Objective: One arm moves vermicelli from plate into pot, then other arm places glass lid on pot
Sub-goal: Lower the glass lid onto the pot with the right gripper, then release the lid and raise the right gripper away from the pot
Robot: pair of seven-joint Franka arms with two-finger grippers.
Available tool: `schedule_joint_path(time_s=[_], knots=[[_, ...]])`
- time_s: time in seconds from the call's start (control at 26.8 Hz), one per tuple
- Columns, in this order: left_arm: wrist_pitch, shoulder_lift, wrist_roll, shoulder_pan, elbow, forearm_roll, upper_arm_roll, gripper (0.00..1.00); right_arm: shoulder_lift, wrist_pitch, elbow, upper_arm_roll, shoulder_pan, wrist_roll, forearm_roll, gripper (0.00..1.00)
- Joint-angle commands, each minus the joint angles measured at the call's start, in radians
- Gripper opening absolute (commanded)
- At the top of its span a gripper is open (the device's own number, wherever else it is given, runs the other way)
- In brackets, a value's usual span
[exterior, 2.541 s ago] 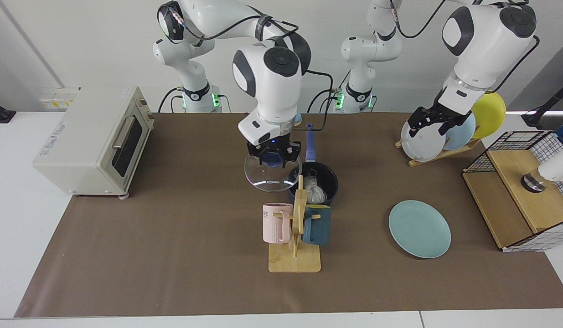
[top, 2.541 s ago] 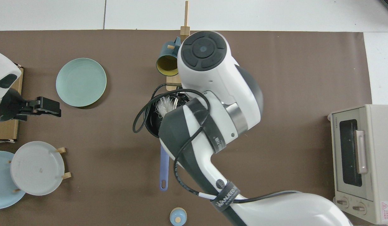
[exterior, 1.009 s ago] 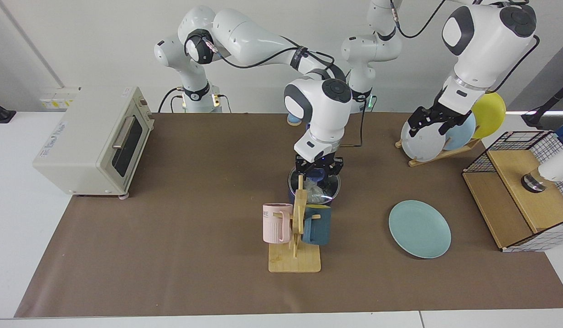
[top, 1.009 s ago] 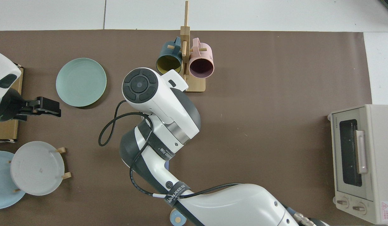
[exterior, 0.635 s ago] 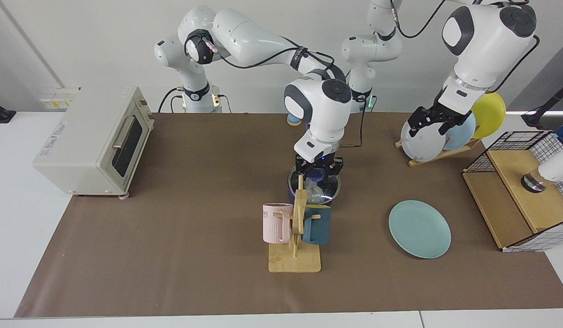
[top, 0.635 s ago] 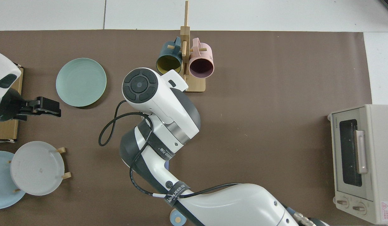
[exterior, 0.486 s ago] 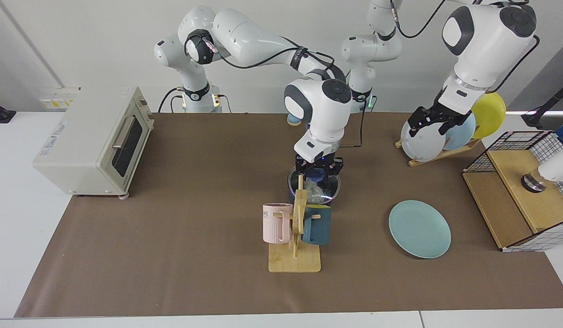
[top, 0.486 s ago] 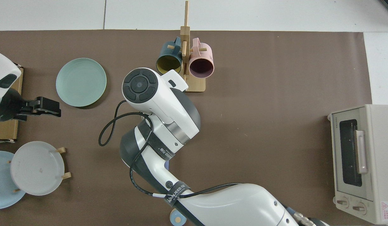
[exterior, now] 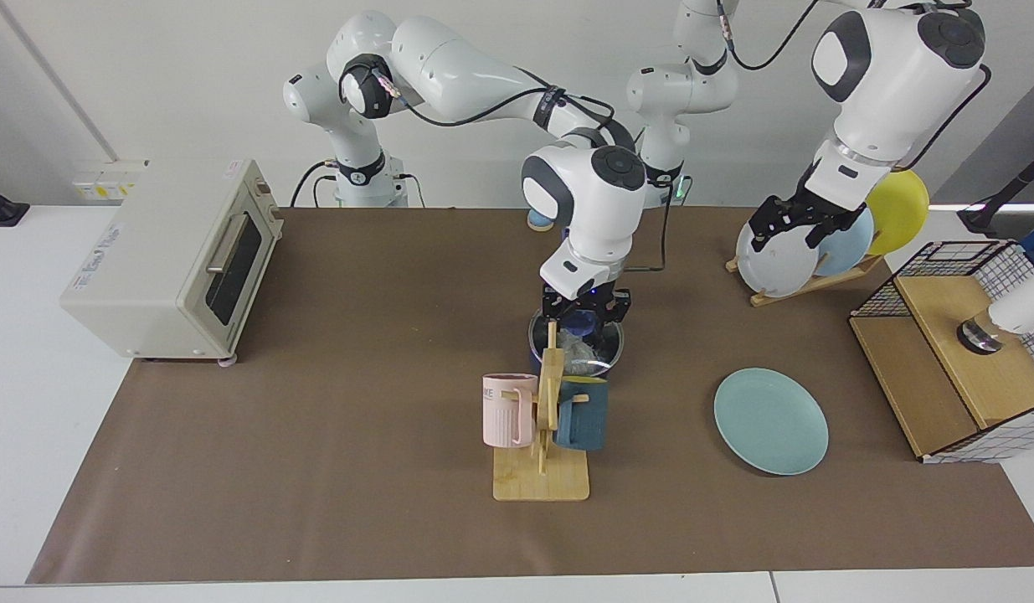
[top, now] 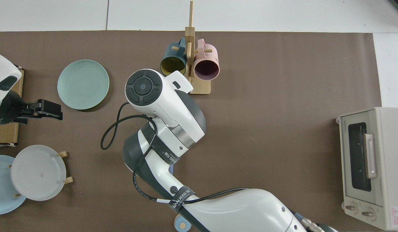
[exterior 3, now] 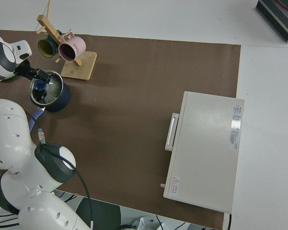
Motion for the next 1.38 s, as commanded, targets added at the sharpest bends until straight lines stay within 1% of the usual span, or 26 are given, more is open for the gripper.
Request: schedule_joint_path(time_s=[0.0,0.22,0.41,0.45,0.49,0.56,0.64,0.75,0.78,0.97,1.12,1.35], knots=[[0.004,-0.018,0.010,-0.004,-0.013,0.000,0.006,1.00,0.014,0.003,0.024,0.001,-0.004,0.002,-0.002,1.00],[0.004,-0.018,0.010,0.000,-0.012,0.000,0.006,1.00,0.014,0.010,0.024,0.001,-0.016,-0.004,-0.002,1.00],[0.004,-0.018,0.010,0.000,-0.013,0.000,0.006,1.00,0.015,0.082,0.024,-0.010,-0.036,-0.024,-0.002,1.00],[0.004,-0.018,0.010,0.000,-0.013,0.000,0.006,1.00,0.015,0.094,0.024,-0.009,-0.047,-0.029,-0.002,0.98],[0.004,-0.018,0.010,0.000,-0.013,0.000,0.006,1.00,0.017,0.108,0.024,-0.007,-0.056,-0.032,-0.002,0.86],[0.004,-0.018,0.010,0.000,-0.013,0.000,0.006,1.00,0.027,0.128,0.024,-0.002,-0.058,-0.030,-0.001,0.55],[0.004,-0.018,0.010,0.000,-0.012,0.000,0.006,1.00,0.029,0.128,0.024,-0.002,-0.059,-0.030,0.001,0.37],[0.004,-0.018,0.010,0.000,-0.013,0.000,0.006,1.00,0.032,0.137,0.024,0.002,-0.064,-0.032,0.002,0.08],[0.004,-0.018,0.010,0.000,-0.013,0.000,0.006,1.00,0.032,0.141,0.024,0.004,-0.065,-0.032,0.002,0.00],[0.004,-0.018,0.010,0.000,-0.013,0.000,0.006,1.00,0.040,0.189,0.024,0.010,-0.073,-0.040,0.007,0.00],[0.004,-0.018,0.010,0.000,-0.013,0.000,0.006,1.00,0.061,0.194,0.024,0.010,-0.071,-0.040,0.007,0.00],[0.004,-0.018,0.010,0.000,-0.012,0.000,0.006,1.00,0.069,0.221,0.024,0.011,-0.070,-0.043,0.005,0.00]])
